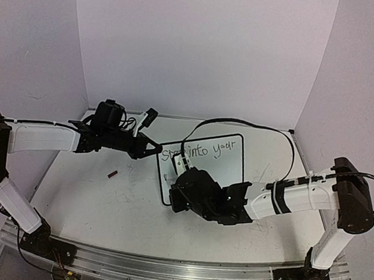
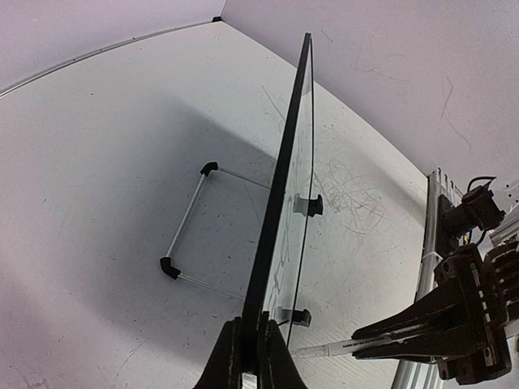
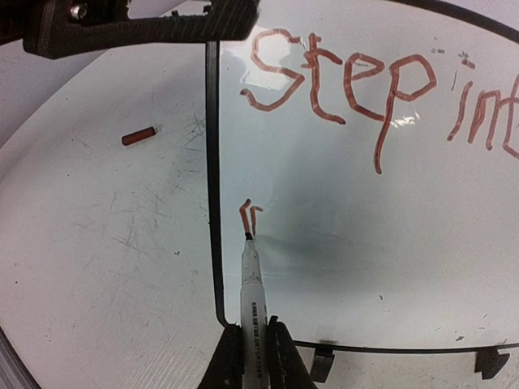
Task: Write a sentence on the whiteboard
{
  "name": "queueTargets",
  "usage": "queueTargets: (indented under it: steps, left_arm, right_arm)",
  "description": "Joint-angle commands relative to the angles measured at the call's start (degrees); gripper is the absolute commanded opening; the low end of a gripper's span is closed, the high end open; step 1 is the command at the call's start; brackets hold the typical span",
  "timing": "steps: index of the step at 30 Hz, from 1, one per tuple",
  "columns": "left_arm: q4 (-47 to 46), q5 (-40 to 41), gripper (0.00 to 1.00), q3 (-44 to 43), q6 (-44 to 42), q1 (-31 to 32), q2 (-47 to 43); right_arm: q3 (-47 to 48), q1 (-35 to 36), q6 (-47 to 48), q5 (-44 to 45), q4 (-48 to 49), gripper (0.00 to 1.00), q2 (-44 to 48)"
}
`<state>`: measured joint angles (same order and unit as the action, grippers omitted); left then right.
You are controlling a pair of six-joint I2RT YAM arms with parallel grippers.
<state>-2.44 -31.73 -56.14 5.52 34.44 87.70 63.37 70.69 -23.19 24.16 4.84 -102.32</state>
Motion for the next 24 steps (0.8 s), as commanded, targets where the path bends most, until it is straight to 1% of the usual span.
queueTargets:
  steps: [1,11,16,18,20,24]
  left_arm:
    - [2.1,3.9,0.0,0.7,-3.5,-0.2,-0.6]
    - [2.1,3.9,0.0,0.7,-3.6,-0.1,-0.8]
    - [2.1,4.1,0.0,0.8,-3.6,-0.1,-0.8]
    - [2.1,4.3,0.0,0.8,-3.8,-0.1,-0.9]
    - [2.1,4.7,0.0,0.9,-3.9,0.0,-1.0]
    - [2.1,4.8,0.0,0.9,-3.8,0.0,-0.8]
  right_arm:
    - [-1.8,-0.3,-2.1,0.4,-1.1,0.0,-0.2]
    - [-3.0,-0.4,-3.4,-0.4,-1.0,0.0,-1.2]
    - [-1.5,-0.3,-1.0,-2.3,-0.2,0.0,1.5]
    - [-1.7,-0.4,1.4,-3.1,1.2,0.0,4.3]
    - [-2.8,-0.5,6.3,-3.7,3.0,0.0,7.2]
    - [-6.2,-4.0,16.5,-9.1,7.3,0.0,11.8]
